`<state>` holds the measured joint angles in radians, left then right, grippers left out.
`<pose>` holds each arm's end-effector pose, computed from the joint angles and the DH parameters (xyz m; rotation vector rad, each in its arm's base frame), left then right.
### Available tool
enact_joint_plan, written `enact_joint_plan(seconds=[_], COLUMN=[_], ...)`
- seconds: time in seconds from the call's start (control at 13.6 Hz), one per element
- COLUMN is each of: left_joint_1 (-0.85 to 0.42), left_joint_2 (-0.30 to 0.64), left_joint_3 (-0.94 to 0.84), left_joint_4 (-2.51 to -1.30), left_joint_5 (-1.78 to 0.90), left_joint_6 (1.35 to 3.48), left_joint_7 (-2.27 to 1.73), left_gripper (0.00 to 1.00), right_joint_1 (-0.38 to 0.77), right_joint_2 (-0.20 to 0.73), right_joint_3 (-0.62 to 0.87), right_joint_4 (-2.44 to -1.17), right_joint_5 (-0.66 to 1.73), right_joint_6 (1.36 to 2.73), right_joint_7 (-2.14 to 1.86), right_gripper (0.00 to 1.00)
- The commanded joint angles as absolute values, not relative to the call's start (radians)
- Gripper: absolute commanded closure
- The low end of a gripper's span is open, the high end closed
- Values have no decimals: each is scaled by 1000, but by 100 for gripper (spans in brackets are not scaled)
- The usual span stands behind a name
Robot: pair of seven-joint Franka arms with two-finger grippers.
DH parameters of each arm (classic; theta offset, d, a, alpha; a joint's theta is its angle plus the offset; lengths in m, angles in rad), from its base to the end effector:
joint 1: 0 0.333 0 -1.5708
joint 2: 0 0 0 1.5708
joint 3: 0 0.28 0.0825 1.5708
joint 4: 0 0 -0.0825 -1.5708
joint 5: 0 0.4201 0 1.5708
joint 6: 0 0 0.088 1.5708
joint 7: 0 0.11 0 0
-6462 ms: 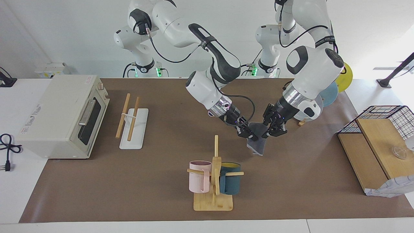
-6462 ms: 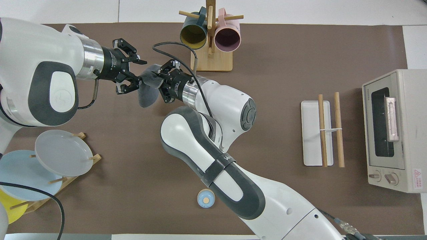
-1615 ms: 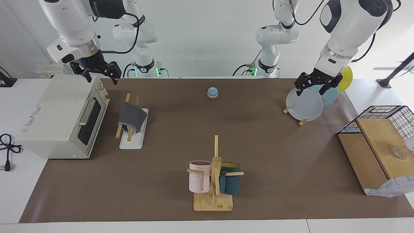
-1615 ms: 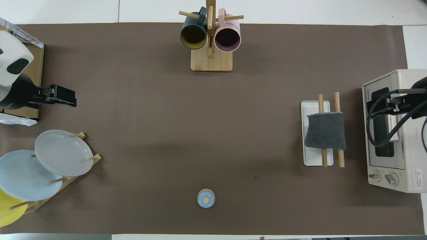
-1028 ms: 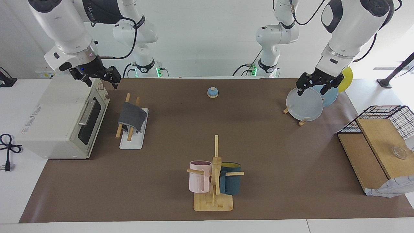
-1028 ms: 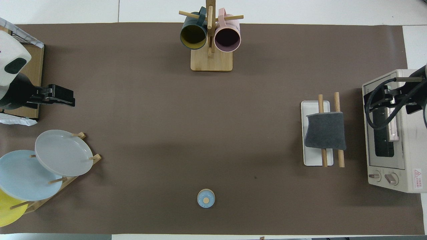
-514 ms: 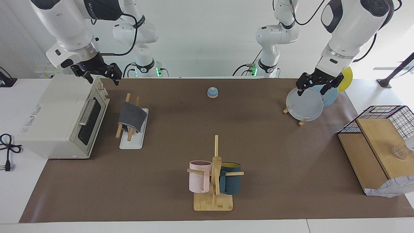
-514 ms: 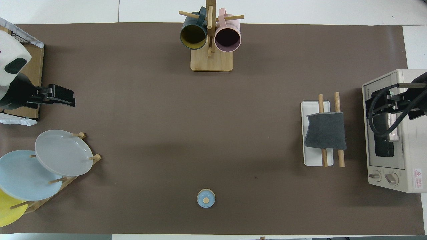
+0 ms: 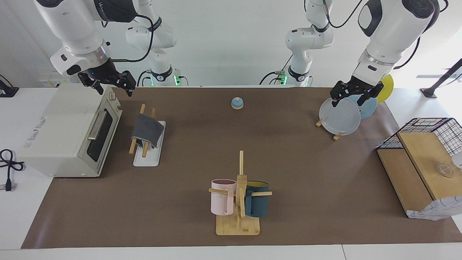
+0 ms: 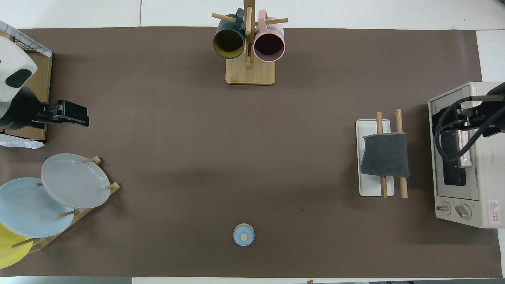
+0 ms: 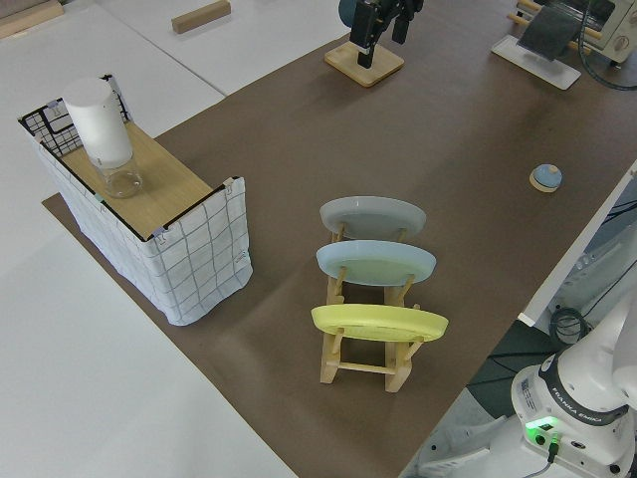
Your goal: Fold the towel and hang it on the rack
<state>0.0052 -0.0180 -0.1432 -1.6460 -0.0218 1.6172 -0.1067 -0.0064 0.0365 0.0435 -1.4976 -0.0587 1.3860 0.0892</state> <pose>0.5824 -0.0838 0.5618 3.1235 -0.0471 -0.0207 0.5801 0.0138 0.5861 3.0663 -0.0897 -0.2216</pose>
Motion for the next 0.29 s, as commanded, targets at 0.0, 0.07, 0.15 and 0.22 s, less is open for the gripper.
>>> enact_joint_plan(seconds=[0.0, 0.07, 0.15, 0.22], left_joint_1=[2, 2, 2, 0], left_joint_2=[-37, -37, -37, -37], left_joint_3=[-133, -133, -133, -133], left_joint_4=[-1661, -1661, -1663, -1661], left_joint_5=[-31, -31, -32, -32], left_joint_6=[1625, 1624, 1626, 1621], left_joint_7=[-98, -98, -100, -98], left_gripper=[0, 0, 0, 0], right_joint_1=[-12, -12, -12, -14], right_joint_2=[14, 14, 14, 14], right_joint_3=[46, 46, 46, 46], right_joint_4=[-1528, -1528, -1528, -1529], right_joint_5=[-38, -37, -37, -37], right_joint_6=[1411, 1413, 1414, 1417], right_joint_7=[67, 67, 67, 67], right_gripper=[0, 0, 0, 0])
